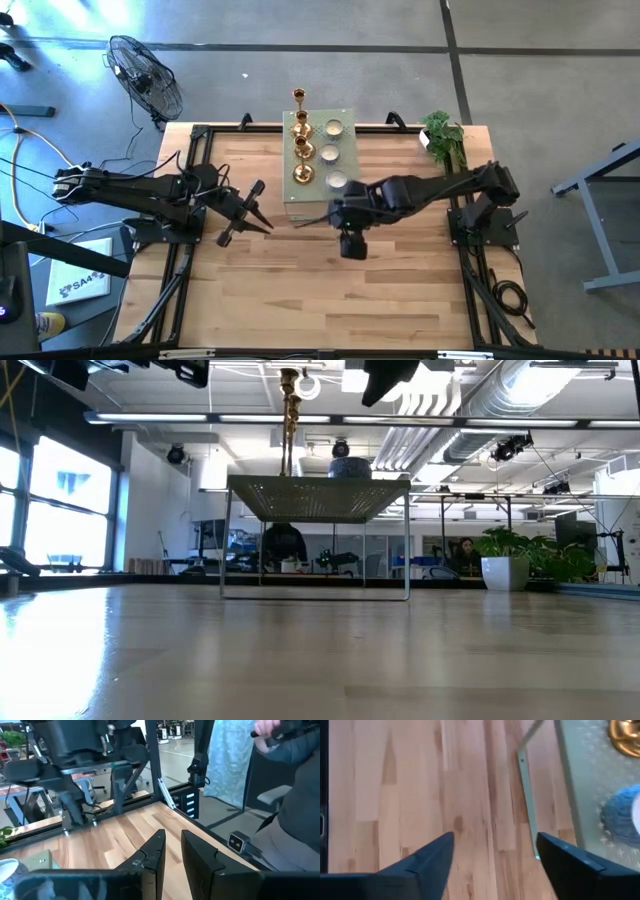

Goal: Pick & Place candle stick holders
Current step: Return to Home Position

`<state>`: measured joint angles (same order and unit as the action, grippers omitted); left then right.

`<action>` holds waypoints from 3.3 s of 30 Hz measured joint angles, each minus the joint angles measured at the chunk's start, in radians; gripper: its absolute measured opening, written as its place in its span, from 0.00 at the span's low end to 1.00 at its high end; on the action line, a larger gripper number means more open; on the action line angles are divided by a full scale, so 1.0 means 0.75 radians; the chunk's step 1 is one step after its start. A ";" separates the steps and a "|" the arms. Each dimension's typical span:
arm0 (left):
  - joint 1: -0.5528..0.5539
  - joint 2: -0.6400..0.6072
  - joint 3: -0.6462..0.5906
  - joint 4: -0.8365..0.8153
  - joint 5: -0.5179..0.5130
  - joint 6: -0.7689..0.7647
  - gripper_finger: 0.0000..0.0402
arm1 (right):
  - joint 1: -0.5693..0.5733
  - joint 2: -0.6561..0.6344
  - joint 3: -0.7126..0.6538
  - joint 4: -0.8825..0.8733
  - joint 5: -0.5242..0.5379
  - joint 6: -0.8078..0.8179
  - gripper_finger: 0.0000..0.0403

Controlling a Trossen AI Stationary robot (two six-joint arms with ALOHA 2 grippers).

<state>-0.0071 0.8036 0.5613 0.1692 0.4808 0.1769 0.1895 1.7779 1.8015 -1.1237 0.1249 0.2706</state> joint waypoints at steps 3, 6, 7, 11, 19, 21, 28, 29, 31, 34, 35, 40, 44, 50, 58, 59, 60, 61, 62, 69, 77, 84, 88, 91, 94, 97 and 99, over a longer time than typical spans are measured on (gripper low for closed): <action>0.000 0.000 0.000 0.006 -0.004 -0.013 0.15 | 0.036 0.000 -0.017 0.051 -0.008 -0.066 0.57; -0.001 0.000 0.000 0.038 -0.062 -0.076 0.15 | 0.068 -0.001 -0.020 0.099 -0.061 -0.127 0.38; -0.001 0.000 0.000 0.047 -0.090 -0.093 0.15 | 0.079 -0.001 -0.020 0.110 -0.079 -0.147 0.31; 0.000 0.001 0.007 0.111 -0.170 -0.104 0.11 | 0.128 -0.020 -0.020 0.115 -0.168 -0.227 0.05; -0.001 -0.021 0.282 -0.335 -0.308 -0.107 0.00 | 0.259 -0.127 -0.021 -0.018 -0.112 -0.212 0.01; -0.001 -0.021 0.377 -0.517 -0.382 -0.106 0.00 | 0.305 -0.191 -0.021 -0.083 -0.030 -0.158 0.01; -0.001 -0.121 0.533 -0.630 -0.385 -0.091 0.00 | 0.586 -0.535 -0.059 -0.219 0.393 0.029 0.00; -0.001 -0.150 0.539 -0.637 -0.415 -0.088 0.00 | 0.640 -0.600 -0.096 -0.198 0.462 0.046 0.00; 0.000 -0.222 0.539 -0.696 -0.470 -0.054 0.00 | 0.757 -0.742 -0.212 -0.118 0.611 0.058 0.00; 0.000 -0.352 0.520 -0.826 -0.546 -0.039 0.00 | 0.922 -0.976 -0.469 0.060 0.794 0.059 0.00; 0.000 -0.399 0.508 -0.867 -0.563 -0.046 0.00 | 0.963 -1.052 -0.569 0.142 0.843 0.058 0.00; 0.000 -0.631 0.382 -0.884 -0.594 -0.135 0.00 | 1.071 -1.377 -1.021 0.495 0.967 -0.023 0.00; 0.000 -0.792 0.240 -0.808 -0.629 -0.203 0.00 | 1.088 -1.592 -1.293 0.729 1.063 -0.108 0.00; 0.000 -0.977 -0.013 -0.639 -0.636 -0.301 0.00 | 1.087 -1.827 -1.603 1.164 1.040 -0.365 0.00; 0.000 -1.052 -0.425 -0.166 -0.592 -0.332 0.00 | 1.083 -1.968 -1.961 1.617 0.902 -0.527 0.00; 0.000 -1.052 -0.449 -0.140 -0.563 -0.314 0.00 | 1.083 -1.974 -1.995 1.654 0.892 -0.509 0.00; 0.000 -1.053 -0.463 -0.134 -0.544 -0.295 0.00 | 1.082 -1.978 -2.030 1.683 0.877 -0.494 0.00; 0.000 -1.053 -0.469 -0.132 -0.534 -0.275 0.00 | 1.082 -1.979 -2.064 1.706 0.862 -0.480 0.00; 0.000 -1.053 -0.474 -0.128 -0.531 -0.262 0.00 | 1.082 -1.979 -2.097 1.736 0.853 -0.468 0.00; 0.000 -1.053 -0.481 -0.186 -0.493 -0.260 0.00 | 1.019 -1.980 -2.338 2.065 0.723 -0.472 0.00; 0.000 -1.052 -0.482 -0.268 -0.444 -0.223 0.00 | 0.761 -1.980 -2.388 2.074 0.398 -0.447 0.00; 0.000 -1.052 -0.482 -0.274 -0.320 -0.151 0.00 | 0.469 -1.980 -2.388 2.008 0.107 -0.439 0.00; 0.000 -1.053 -0.482 -0.244 -0.348 -0.125 0.00 | 0.377 -1.982 -2.388 1.936 0.074 -0.428 0.00; 0.000 -1.052 -0.482 -0.249 -0.361 -0.126 0.00 | 0.343 -2.007 -2.375 1.863 0.061 -0.420 0.00; 0.000 -1.052 -0.482 -0.246 -0.361 -0.133 0.00 | 0.330 -2.058 -2.320 1.742 0.033 -0.442 0.00; 0.000 -1.052 -0.482 -0.248 -0.362 -0.136 0.00 | 0.323 -2.132 -2.273 1.606 0.038 -0.450 0.00; 0.000 -1.052 -0.482 -0.248 -0.363 -0.137 0.00 | 0.320 -2.188 -2.265 1.565 0.039 -0.475 0.00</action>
<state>-0.0071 0.0143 0.1997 -0.0166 0.2089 0.0742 0.4293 0.1367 0.1025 0.0499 0.1539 -0.0854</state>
